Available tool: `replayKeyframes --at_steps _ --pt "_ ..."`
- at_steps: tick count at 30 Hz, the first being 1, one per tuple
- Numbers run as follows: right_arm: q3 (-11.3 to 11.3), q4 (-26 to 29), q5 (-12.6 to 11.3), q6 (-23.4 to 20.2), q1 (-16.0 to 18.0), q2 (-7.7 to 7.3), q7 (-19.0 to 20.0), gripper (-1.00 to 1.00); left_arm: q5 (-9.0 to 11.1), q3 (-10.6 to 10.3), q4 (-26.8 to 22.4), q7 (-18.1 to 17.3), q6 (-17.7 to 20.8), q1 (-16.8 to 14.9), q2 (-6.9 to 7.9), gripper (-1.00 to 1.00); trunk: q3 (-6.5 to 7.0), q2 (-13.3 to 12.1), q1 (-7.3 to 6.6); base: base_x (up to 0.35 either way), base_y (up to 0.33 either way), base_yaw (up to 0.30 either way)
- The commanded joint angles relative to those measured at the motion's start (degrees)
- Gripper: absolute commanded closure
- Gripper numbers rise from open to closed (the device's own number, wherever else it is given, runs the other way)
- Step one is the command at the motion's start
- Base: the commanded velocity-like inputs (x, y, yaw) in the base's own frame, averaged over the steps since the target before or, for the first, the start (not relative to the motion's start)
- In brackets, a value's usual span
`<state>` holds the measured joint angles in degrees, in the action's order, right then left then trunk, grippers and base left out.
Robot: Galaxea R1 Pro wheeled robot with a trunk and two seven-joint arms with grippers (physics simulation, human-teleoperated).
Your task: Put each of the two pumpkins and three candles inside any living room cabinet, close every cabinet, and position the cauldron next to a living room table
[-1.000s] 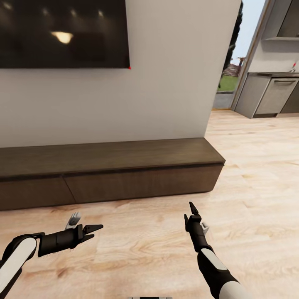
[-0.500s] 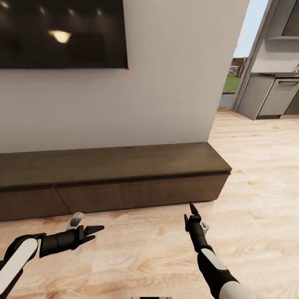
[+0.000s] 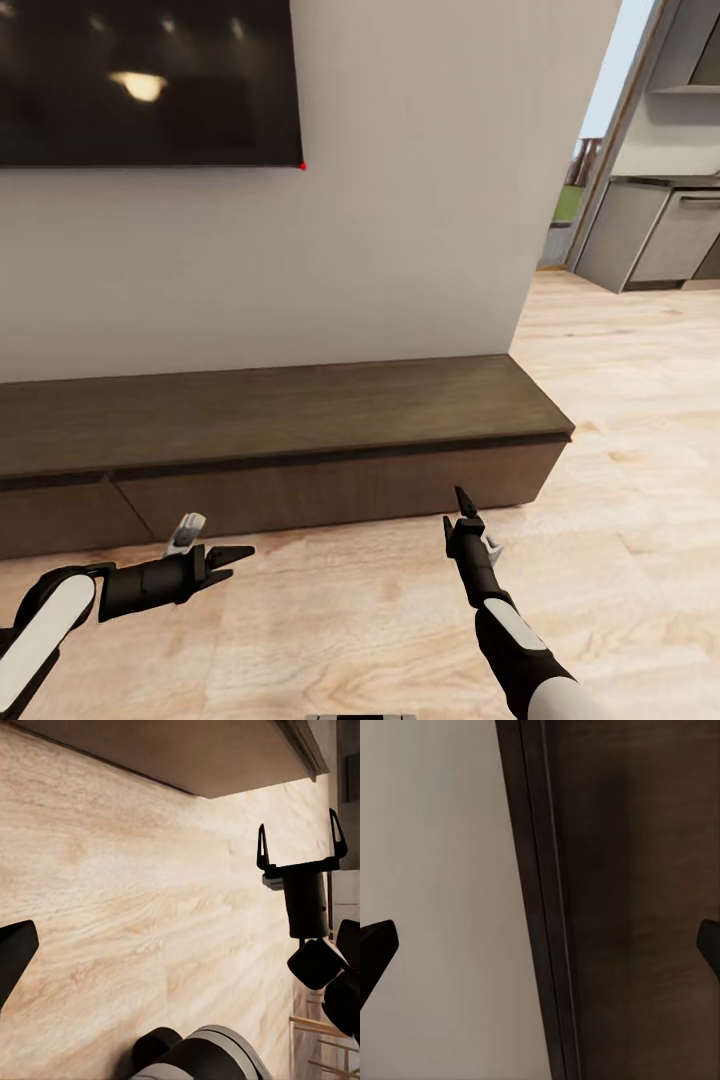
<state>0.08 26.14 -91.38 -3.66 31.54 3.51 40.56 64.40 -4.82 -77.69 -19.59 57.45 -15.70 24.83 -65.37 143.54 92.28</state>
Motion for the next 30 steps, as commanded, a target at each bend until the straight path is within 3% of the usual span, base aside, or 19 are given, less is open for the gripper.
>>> replayKeyframes --at_steps 1,16,30 --pt "0.0 0.0 -0.6 -0.4 0.0 0.01 0.2 -1.0 -0.4 -0.1 0.0 -0.5 0.1 0.0 0.02 -1.0 -0.05 0.0 0.01 0.189 0.0 0.0" --pt "0.0 0.0 -0.5 -0.4 0.0 0.01 0.2 -1.0 -0.4 -0.2 0.1 -0.5 0.0 0.0 -0.07 -1.0 -0.05 0.0 0.01 0.161 0.0 0.0" --pt "0.0 -0.1 -0.5 -0.4 0.0 0.01 0.2 -1.0 -0.4 -0.5 0.0 -0.5 0.0 0.0 -0.21 -1.0 -0.05 0.0 0.01 0.063 0.0 0.0"
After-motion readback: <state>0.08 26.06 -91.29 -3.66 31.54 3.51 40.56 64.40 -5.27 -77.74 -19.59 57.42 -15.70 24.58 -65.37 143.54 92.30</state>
